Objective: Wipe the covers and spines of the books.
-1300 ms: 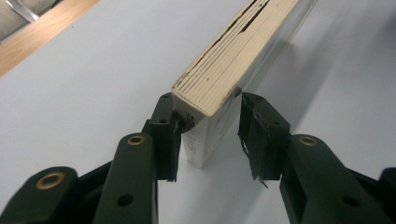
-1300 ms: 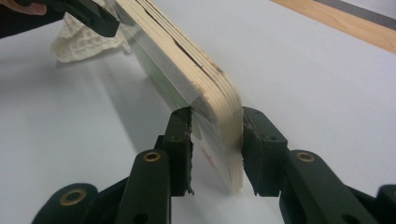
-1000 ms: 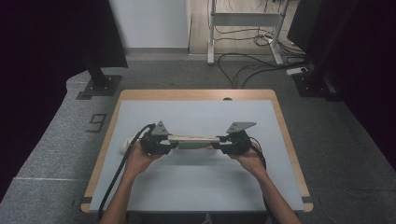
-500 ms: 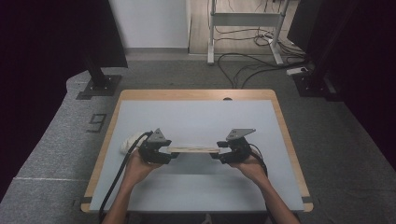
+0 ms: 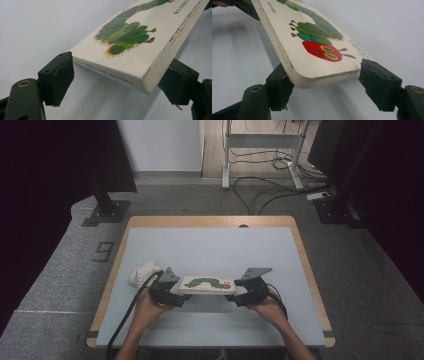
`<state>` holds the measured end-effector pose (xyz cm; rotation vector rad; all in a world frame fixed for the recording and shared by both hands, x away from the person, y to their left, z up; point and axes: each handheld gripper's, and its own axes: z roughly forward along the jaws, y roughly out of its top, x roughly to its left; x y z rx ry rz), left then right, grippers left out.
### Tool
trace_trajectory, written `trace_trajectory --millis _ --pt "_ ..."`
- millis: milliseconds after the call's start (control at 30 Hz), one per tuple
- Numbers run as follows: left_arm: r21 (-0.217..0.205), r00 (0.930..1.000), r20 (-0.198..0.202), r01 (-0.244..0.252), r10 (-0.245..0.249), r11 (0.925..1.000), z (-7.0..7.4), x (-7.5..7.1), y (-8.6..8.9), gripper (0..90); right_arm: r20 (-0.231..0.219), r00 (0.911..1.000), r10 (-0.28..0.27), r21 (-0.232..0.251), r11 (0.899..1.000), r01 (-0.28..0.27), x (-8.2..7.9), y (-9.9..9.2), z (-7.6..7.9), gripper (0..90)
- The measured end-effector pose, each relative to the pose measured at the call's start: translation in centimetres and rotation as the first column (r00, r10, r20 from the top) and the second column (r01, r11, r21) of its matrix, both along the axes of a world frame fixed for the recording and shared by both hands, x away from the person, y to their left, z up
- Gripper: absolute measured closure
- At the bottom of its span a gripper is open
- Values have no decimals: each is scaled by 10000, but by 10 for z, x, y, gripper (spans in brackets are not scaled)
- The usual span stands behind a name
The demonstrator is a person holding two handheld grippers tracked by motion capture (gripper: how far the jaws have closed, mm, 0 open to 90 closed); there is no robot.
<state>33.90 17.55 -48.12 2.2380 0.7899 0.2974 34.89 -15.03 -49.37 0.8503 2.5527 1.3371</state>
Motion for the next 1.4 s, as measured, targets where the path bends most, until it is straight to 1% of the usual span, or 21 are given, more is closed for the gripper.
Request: trace_trajectory --millis 100,367,567,667,767,900,967,1067,1133,1233,1333,1400 --pt "-73 9999 -120 -99 98 9999 -5 -4 0 168 14 10000 -2 -19 10000 2 -4 0 -5 273" --pt "65 9988 -382 -295 297 9995 -16 -12 0 149 89 9999 -46 -127 9999 47 -14 1 -15 265" --pt "180 9991 -305 -292 297 9994 -22 -18 -1 149 51 10000 -80 -18 10000 80 -20 -1 -23 267" --pt "179 9992 -318 -240 246 9996 -25 -21 -1 149 62 9999 -103 -59 9999 104 -23 -1 -27 268" --pt "160 9995 -281 -122 127 9998 -26 -23 -3 151 103 9999 -16 -197 9998 18 -25 -1 -30 274" --pt "285 9998 -173 10 -5 9996 -28 -26 -4 160 210 9998 -3 -368 9993 11 -28 1 -31 274" --pt "233 9998 -198 92 -88 9997 -29 -26 -5 167 208 9998 -7 -383 9993 15 -29 1 -32 273" --pt "365 9998 -156 145 -139 9992 -31 -28 -7 178 195 9998 20 -462 9989 -11 -29 1 -34 272" --pt "507 9996 -207 194 -184 9985 -33 -28 -7 177 203 9998 52 -594 9982 -40 -30 2 -36 267" --pt "708 9994 -268 221 -203 9972 -37 -28 -9 174 106 9999 98 -647 9979 -91 -31 3 -38 250" --pt "739 9989 -399 282 -253 9969 -39 -28 -9 173 222 9996 173 -794 9967 -155 -32 4 -39 241" --pt "647 9982 -504 352 -320 9973 -39 -28 -8 171 318 9993 191 -917 9957 -161 -33 4 -39 245"
